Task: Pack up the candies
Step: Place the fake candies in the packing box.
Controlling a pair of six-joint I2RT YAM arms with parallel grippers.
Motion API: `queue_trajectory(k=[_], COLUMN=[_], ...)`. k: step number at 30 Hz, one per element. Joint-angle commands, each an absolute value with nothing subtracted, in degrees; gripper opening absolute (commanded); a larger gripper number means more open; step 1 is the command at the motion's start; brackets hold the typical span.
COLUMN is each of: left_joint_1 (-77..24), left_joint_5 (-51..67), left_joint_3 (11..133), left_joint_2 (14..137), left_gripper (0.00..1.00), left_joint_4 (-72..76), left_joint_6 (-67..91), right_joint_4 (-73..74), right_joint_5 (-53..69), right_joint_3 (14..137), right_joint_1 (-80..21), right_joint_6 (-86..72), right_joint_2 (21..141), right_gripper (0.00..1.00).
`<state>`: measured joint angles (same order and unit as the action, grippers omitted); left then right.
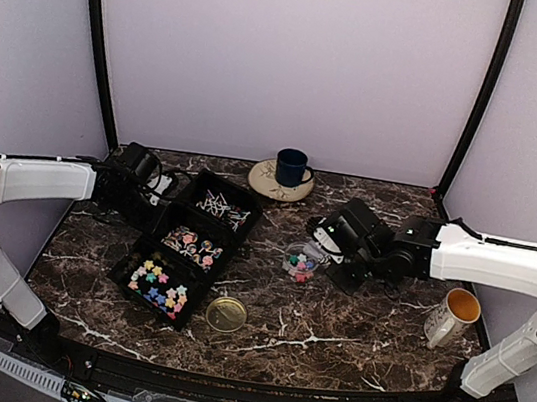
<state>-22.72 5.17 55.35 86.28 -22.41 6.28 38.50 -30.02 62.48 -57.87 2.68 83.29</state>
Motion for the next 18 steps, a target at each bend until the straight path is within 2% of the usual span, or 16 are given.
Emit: queue_trajectory(k=[1, 18], left_joint_1=[-22.50, -22.49], left_joint_5=[8.51, 8.78], left_joint_3=[58.36, 58.45], left_joint_2=[83.67, 84.03], left_gripper=[0.00, 0.00], left_joint_4=[-17.84, -18.07], left_joint_6=[8.00, 7.88], right_joint_4=[43.13, 56.22], right_joint_5=[-30.54, -31.92], right_joint_3=[66.53, 77.47], right_joint_1=[-57.48, -58.67], right_joint_6=[2.71, 2.81], right_joint_2=[85.78, 93.69], right_gripper=[0.00, 0.00])
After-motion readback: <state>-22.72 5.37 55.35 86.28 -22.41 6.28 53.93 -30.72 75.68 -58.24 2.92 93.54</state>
